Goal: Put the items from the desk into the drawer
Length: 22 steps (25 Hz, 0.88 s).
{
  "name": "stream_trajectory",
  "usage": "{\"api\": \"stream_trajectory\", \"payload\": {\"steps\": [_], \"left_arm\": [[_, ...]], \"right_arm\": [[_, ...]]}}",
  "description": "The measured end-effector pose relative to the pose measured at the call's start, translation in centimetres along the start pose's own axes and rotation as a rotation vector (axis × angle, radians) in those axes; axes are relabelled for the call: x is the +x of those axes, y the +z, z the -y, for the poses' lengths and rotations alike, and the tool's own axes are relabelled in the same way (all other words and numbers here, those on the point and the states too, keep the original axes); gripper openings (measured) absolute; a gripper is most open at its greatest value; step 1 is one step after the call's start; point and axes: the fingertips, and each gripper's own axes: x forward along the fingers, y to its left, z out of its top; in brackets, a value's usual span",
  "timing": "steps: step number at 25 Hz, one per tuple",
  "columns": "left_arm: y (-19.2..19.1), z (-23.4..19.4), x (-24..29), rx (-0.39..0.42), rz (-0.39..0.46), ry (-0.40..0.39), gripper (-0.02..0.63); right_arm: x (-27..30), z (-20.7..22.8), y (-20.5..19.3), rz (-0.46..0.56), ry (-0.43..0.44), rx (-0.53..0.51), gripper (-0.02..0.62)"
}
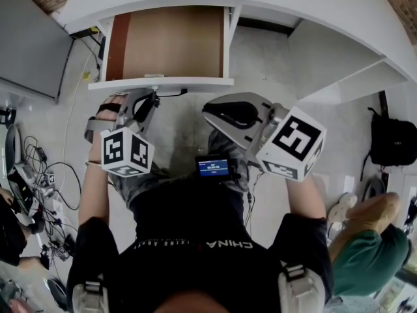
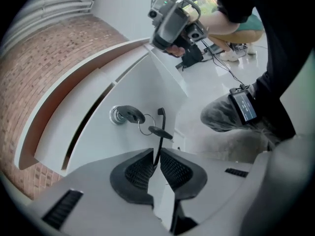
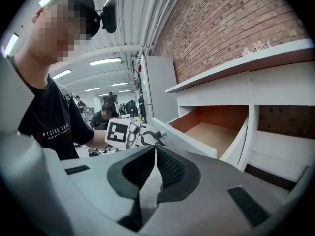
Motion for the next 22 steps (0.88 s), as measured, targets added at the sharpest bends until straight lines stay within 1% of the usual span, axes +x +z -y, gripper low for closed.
{"api": "stream_trajectory", "payload": {"steps": [3,7,11,14,18,22], "left_arm": [[0.4,-1.1,-0.4,-0.012,0.007,-0.024,0.044],[0.8,-2.2,-0.7,-0.031,0.000,-0.088,0.044],[1.0,-2.7,-0.8,-0.030,-0.006,-0.132,0.044],[1.2,-3.3,-0.9,-0.037,0.003,-0.163,0.044],[1.3,-3.5,-1.1,-0.016,-0.020,-0.214,0.043],[1.4,-3.4,-1.2,-0.007,-0.025,-0.220,0.043]], "right_arm": [[0.6,0.2,0.0,-0.027,-0.028,-0.046,0.025],[1.4,0.7,-0.3,-0.103,-0.101,-0.123,0.025],[2.2,0.9,-0.5,-0.169,-0.149,-0.199,0.025],[2.9,0.9,-0.4,-0.195,-0.165,-0.251,0.025],[3.7,0.8,-0.6,-0.234,-0.180,-0.309,0.025],[4.1,1.1,-0.8,-0.264,-0.196,-0.341,0.023]]}}
